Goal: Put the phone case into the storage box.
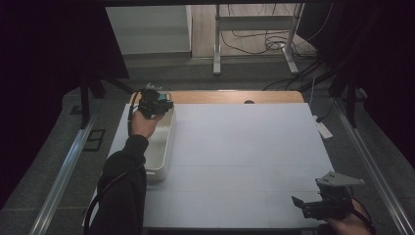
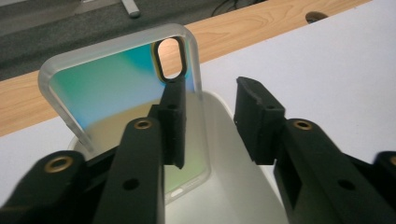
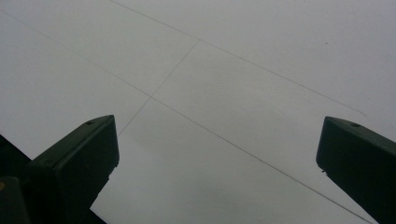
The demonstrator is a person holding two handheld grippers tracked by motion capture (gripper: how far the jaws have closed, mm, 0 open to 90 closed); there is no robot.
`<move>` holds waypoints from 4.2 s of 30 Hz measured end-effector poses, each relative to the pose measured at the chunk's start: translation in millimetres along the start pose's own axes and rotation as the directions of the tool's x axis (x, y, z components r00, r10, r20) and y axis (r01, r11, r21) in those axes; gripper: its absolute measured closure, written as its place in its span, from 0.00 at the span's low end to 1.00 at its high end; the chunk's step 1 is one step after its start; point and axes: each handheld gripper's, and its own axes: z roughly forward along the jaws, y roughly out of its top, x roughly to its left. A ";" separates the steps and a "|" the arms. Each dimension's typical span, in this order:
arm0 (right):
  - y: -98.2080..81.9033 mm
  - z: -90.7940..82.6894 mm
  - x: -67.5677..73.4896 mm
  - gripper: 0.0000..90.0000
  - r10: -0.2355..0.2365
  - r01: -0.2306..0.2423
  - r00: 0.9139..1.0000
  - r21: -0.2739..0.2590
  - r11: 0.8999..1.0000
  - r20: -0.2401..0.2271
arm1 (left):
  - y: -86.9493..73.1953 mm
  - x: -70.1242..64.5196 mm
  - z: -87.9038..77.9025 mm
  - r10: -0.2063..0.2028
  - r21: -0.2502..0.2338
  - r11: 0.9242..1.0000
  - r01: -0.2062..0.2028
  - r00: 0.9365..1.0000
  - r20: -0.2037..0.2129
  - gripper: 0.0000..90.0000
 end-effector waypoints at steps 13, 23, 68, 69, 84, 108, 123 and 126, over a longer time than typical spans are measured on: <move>0.2 0.4 0.2 0.00 -0.002 0.002 1.000 0.005 1.000 0.000 | -6.9 1.7 -11.2 -0.005 -0.002 1.000 0.005 1.000 0.025 0.42; 0.4 0.8 0.4 0.00 -0.002 0.002 1.000 0.008 1.000 0.000 | -10.0 -0.1 -19.8 0.011 0.001 1.000 -0.011 1.000 0.020 0.23; 0.4 0.5 0.3 0.00 0.004 -0.004 1.000 0.007 1.000 0.008 | -37.5 -21.6 -59.6 0.094 -0.036 0.995 -0.090 0.989 0.115 0.00; 0.5 0.5 0.3 0.00 0.004 -0.004 1.000 0.007 1.000 0.008 | -38.3 -22.4 -60.2 0.097 -0.037 0.995 -0.093 0.988 0.119 0.00; 0.4 0.8 0.4 0.00 0.005 -0.005 1.000 0.007 1.000 0.008 | -48.8 -33.2 -70.0 0.119 -0.063 0.992 -0.111 0.985 0.129 0.00; 0.1 -0.3 -0.9 0.00 0.019 -0.018 1.000 -0.003 1.000 0.015 | -71.9 -46.5 -83.9 0.128 -0.095 0.989 -0.116 0.982 0.140 0.00; -0.1 -0.8 -1.2 0.00 0.025 -0.025 1.000 -0.005 1.000 0.016 | -82.0 -56.3 -91.4 0.137 -0.087 0.988 -0.128 0.984 0.111 0.00; -0.1 -1.1 -1.5 0.00 0.027 -0.027 1.000 -0.008 1.000 0.014 | -82.7 -58.6 -93.5 0.137 -0.085 0.988 -0.128 0.984 0.112 0.00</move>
